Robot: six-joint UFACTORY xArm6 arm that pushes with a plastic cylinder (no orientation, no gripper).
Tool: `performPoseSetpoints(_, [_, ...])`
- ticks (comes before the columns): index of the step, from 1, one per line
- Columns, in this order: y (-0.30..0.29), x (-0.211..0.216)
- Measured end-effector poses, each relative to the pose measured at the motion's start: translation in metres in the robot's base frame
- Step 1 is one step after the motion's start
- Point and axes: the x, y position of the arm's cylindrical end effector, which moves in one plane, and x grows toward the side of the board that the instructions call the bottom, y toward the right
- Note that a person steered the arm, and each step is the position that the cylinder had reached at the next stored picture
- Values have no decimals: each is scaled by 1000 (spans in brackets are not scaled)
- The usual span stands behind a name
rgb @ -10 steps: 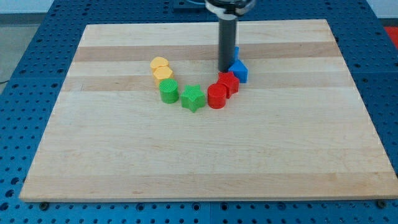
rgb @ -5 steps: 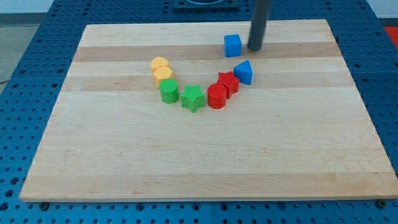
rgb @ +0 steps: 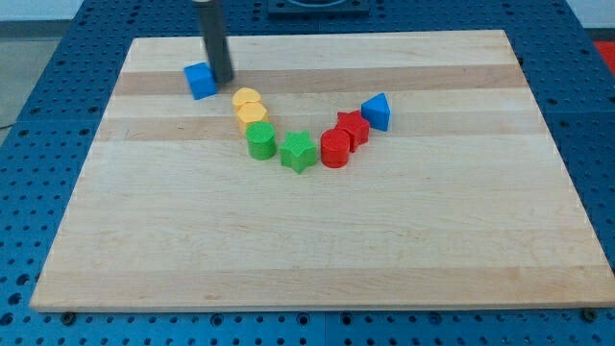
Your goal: Slide the blue cube towards the center left
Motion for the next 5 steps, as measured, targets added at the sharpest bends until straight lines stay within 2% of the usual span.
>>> performPoseSetpoints(2, [-15, 4])
performPoseSetpoints(3, [-80, 25])
performPoseSetpoints(5, [-96, 7])
